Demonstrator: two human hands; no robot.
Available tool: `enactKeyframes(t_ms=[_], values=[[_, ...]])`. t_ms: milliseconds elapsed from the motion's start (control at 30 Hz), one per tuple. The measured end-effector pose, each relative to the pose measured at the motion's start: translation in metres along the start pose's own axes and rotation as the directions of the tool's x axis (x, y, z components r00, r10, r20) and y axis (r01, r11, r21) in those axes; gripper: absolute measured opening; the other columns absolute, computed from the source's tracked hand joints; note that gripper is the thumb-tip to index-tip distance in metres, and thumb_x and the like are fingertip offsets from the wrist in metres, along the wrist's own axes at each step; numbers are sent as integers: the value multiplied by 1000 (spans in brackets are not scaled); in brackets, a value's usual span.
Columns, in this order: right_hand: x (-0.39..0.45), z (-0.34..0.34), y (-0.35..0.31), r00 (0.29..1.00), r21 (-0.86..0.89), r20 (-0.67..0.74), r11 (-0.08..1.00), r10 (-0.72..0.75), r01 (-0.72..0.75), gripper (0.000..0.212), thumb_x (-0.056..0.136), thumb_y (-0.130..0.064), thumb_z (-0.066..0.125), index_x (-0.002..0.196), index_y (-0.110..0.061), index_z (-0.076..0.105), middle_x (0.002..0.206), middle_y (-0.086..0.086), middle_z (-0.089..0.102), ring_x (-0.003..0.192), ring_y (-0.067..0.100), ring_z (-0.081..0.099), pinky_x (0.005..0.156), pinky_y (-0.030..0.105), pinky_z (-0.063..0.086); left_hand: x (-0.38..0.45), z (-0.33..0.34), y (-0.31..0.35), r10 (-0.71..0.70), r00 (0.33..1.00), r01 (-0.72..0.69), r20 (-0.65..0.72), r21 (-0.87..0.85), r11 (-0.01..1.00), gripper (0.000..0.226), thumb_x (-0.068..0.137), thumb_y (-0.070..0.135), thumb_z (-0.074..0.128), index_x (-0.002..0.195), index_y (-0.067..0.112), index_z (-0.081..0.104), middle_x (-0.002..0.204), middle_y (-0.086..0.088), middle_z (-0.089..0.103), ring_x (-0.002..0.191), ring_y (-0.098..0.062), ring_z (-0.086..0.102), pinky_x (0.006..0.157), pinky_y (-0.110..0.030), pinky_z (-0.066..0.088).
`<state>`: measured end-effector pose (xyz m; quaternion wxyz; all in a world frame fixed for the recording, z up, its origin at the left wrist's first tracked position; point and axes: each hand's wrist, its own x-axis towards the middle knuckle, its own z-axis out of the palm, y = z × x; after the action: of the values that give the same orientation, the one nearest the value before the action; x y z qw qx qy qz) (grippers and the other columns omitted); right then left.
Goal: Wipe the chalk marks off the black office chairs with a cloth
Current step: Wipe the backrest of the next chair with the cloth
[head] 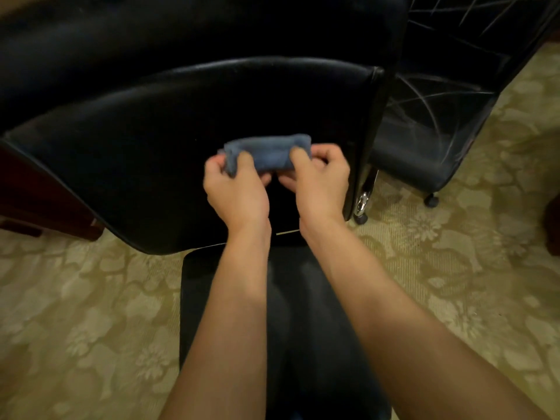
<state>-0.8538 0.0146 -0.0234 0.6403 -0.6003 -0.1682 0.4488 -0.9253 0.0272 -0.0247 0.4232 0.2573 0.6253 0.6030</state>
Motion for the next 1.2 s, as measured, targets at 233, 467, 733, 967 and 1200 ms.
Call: enactKeyframes(t_ms=[233,467,733,967,1200], values=[[-3,-66,52,947,-153,-260,961,186,-231,18,89,-5,64,84,-18,53,91,13,65,80,24,69,67,37,60,-45,-12,-77,-448,894,435,-5,246,866,8,97,11,60,106,10,60,86,-11,72,62,-14,67,55,-23,54],[38,-59,-35,973,-311,-219,951,-71,-1,22,89,-16,66,78,-27,50,77,-4,61,65,11,66,75,45,61,-39,66,1,-422,900,424,111,-3,905,18,92,3,62,109,-2,66,91,-17,70,67,-20,66,52,-22,51],[28,-2,-82,974,-243,-4,945,-226,218,13,83,-15,65,83,-24,55,78,2,69,77,18,71,73,45,61,-31,37,70,-202,962,231,182,-152,961,13,98,10,59,110,12,61,101,-10,73,80,-15,74,64,-21,55],[-23,58,-6,981,-428,182,904,62,22,14,83,-17,66,88,-23,54,90,9,66,84,26,68,78,49,59,8,-52,65,-487,868,465,-101,-182,867,15,99,6,55,85,13,55,81,-11,65,65,-16,67,59,-21,55],[-41,139,-48,975,-226,213,968,-59,108,22,81,-16,70,74,-23,50,74,5,66,66,24,73,70,46,62,66,-82,145,-183,983,183,14,-84,979,14,99,9,55,88,17,56,78,-3,66,53,-9,67,49,-17,47]])
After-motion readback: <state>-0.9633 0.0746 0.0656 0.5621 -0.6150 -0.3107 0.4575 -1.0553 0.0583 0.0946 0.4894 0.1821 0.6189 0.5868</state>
